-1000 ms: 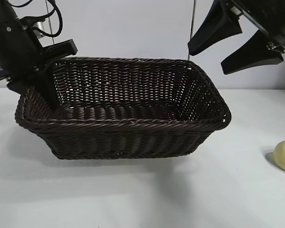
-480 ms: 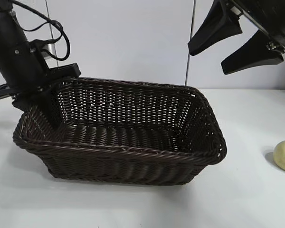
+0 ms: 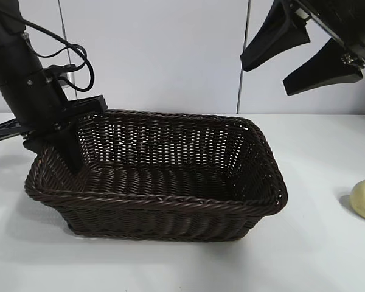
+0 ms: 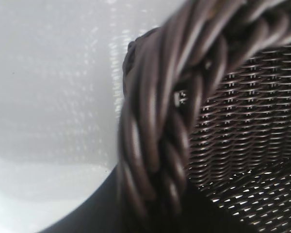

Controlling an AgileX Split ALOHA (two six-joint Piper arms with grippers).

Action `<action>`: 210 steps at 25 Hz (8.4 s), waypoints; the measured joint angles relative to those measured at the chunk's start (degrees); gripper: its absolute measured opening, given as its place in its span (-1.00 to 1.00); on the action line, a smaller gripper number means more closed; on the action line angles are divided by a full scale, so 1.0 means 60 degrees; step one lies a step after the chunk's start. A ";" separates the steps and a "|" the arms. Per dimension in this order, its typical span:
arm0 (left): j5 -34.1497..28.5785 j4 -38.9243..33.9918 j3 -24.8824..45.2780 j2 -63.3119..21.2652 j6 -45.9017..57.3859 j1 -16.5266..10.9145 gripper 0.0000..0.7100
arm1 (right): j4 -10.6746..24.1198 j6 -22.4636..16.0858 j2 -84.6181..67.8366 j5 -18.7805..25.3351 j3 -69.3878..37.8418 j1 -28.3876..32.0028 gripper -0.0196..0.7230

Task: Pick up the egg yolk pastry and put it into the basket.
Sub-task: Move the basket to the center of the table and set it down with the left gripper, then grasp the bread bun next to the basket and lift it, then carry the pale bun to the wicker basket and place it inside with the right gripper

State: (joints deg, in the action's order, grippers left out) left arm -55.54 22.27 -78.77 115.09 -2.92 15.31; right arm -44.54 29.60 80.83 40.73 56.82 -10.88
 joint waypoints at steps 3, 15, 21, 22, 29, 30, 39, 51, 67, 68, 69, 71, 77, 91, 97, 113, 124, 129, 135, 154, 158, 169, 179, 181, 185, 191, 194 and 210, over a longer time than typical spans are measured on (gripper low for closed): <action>0.0050 0.0041 0.0000 0.0000 0.0000 -0.0008 -0.45 | 0.0000 0.0000 0.0000 0.0000 0.0000 0.0000 0.50; -0.1147 -0.0220 -0.0777 0.0000 0.0000 -0.0032 0.84 | 0.0000 0.0000 0.0000 0.0000 0.0000 0.0000 0.50; -0.2248 -0.0223 -0.2105 -0.0116 0.0000 -0.0032 0.85 | 0.0000 0.0000 0.0000 0.0000 0.0000 0.0000 0.50; -0.2287 -0.0243 -0.2306 -0.0198 0.0000 -0.0032 0.85 | 0.0000 0.0000 0.0000 0.0000 0.0000 0.0000 0.50; -0.2398 -0.1601 -0.3236 -0.0545 0.0231 -0.0032 0.85 | 0.0000 0.0000 0.0000 0.0023 0.0000 0.0000 0.50; -0.2435 -0.2005 -0.3241 -0.0545 0.0321 -0.0032 0.85 | 0.0000 0.0000 0.0000 0.0035 0.0000 0.0000 0.50; -0.2464 -0.3377 -0.3241 -0.0545 0.0745 -0.1227 0.85 | 0.0000 0.0000 0.0000 0.0042 0.0000 0.0000 0.50; -0.2464 -0.3486 -0.3226 -0.0753 0.0637 -0.2876 0.85 | 0.0009 0.0000 0.0000 0.0053 0.0000 0.0000 0.50; -0.2514 -0.3808 0.1294 -0.6275 0.0165 -0.2876 0.85 | 0.0056 0.0000 0.0000 0.0093 0.0000 0.0000 0.50; -0.2524 -0.3808 0.1688 -0.6661 0.0165 -0.2876 0.85 | 0.0056 0.0000 0.0000 0.0093 0.0000 0.0000 0.50; -0.2532 -0.3808 0.2157 -0.7193 0.0165 -0.2876 0.85 | 0.0056 0.0000 0.0000 0.0093 0.0000 0.0000 0.50; -0.2532 -0.3808 0.2899 -0.8024 0.0189 -0.2876 0.85 | 0.0056 0.0000 0.0000 0.0093 0.0000 0.0000 0.50; -0.2446 -0.3808 0.5282 -1.0735 0.0354 -0.2876 0.85 | 0.0056 0.0000 0.0000 0.0093 0.0000 0.0000 0.50; -0.1313 -0.3779 0.8496 -1.5007 0.0399 -0.2876 0.85 | 0.0065 -0.0004 0.0000 0.0083 0.0000 0.0000 0.50; -0.1295 -0.3778 0.8496 -1.5711 0.0399 -0.2876 0.85 | 0.0073 -0.0004 0.0000 0.0083 0.0000 0.0000 0.50; -0.1464 -0.3769 0.8487 -1.9299 0.0399 -0.2826 0.85 | 0.2831 -0.2596 0.0000 0.1018 0.0965 0.0062 0.50; -0.1464 -0.3769 0.8487 -1.9299 0.0402 -0.2817 0.85 | 0.5755 -0.4626 0.0000 0.1835 0.1029 0.1809 0.50; -0.1464 -0.3769 0.8487 -1.9299 0.0402 -0.2817 0.85 | 0.5838 -0.4654 0.0347 0.1747 0.1044 0.2389 0.50; -0.1464 -0.3769 0.8487 -1.9299 0.0402 -0.2817 0.85 | 0.6053 -0.4662 0.1749 0.1698 0.1044 0.2389 0.50; -0.1456 -0.3769 0.8487 -1.9299 0.0410 -0.2817 0.85 | 0.7044 -0.5406 0.4320 0.0771 0.1105 0.2389 0.43; -0.1456 -0.3769 0.8487 -1.9299 0.0410 -0.2817 0.85 | 0.7149 -0.5497 0.4320 0.0759 0.1105 0.2389 0.26; -0.1456 -0.3769 0.8487 -1.9299 0.0410 -0.2817 0.85 | 0.7174 -0.5462 0.4320 0.0760 0.1105 0.2389 -0.86; -0.1456 -0.3769 0.8487 -1.9299 0.0410 -0.2817 0.85 | 0.6929 -0.5436 0.4097 0.0971 0.1125 0.2389 -0.87; -0.1456 -0.3769 0.8487 -1.9299 0.0410 -0.2817 0.85 | 0.6841 -0.5425 0.3783 0.1019 0.1125 0.2389 -0.88; -0.1456 -0.3769 0.8487 -1.9299 0.0410 -0.2817 0.85 | 0.6449 -0.5136 0.3085 0.1162 0.1125 0.2389 -0.88; -0.1456 -0.3769 0.8487 -1.9299 0.0410 -0.2817 0.85 | 0.5744 -0.4569 0.2598 0.1292 0.1125 0.2389 -0.89; -0.1456 -0.3769 0.8487 -1.9299 0.0410 -0.2817 0.85 | 0.5660 -0.4491 0.2596 0.1314 0.1125 0.2389 -0.89; -0.1456 -0.3769 0.8487 -1.9299 0.0410 -0.2817 0.85 | 0.3645 -0.3273 0.2596 0.1407 0.1125 0.2389 -0.89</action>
State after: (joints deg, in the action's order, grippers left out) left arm -64.28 -0.34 -27.84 -0.70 -0.46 -1.59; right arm -22.67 9.96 96.41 49.17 63.57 3.45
